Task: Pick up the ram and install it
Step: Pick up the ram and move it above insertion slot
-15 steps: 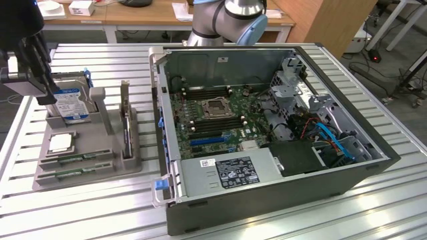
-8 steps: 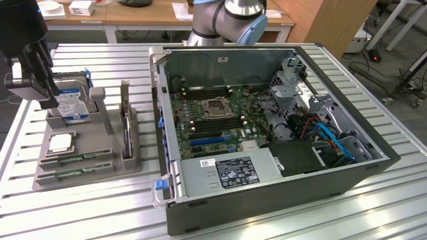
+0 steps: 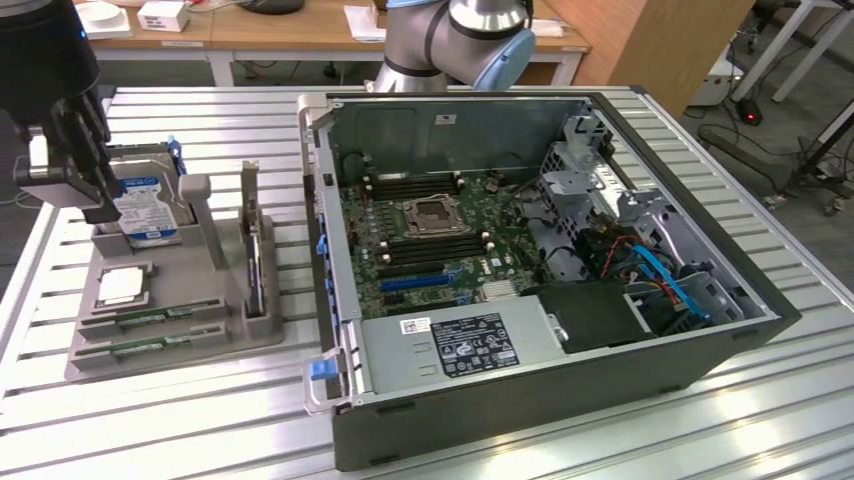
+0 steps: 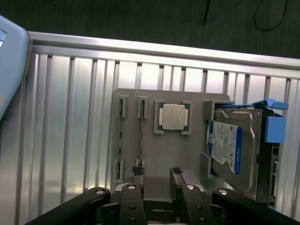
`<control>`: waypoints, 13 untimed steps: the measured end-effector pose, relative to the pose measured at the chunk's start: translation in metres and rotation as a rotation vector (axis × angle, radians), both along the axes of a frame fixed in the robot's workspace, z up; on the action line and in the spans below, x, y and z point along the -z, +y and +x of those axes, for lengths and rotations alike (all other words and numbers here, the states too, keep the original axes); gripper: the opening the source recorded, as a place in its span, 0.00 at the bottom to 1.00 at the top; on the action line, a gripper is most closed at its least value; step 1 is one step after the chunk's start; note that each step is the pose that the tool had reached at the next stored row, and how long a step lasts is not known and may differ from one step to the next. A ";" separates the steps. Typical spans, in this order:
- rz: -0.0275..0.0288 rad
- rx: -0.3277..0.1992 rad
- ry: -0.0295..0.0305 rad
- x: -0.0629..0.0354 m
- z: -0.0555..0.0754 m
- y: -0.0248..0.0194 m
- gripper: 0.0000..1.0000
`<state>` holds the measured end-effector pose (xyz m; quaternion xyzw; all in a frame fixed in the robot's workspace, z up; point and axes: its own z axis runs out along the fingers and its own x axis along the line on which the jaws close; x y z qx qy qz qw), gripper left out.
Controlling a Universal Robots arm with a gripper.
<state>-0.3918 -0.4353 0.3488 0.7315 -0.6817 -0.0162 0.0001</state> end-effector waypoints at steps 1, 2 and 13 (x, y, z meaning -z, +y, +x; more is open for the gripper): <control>0.0001 0.004 -0.0001 0.0003 0.000 0.0000 0.35; 0.0001 0.013 -0.0002 0.0005 0.000 0.0000 0.35; 0.0002 0.017 -0.0003 0.0016 0.000 -0.0002 0.35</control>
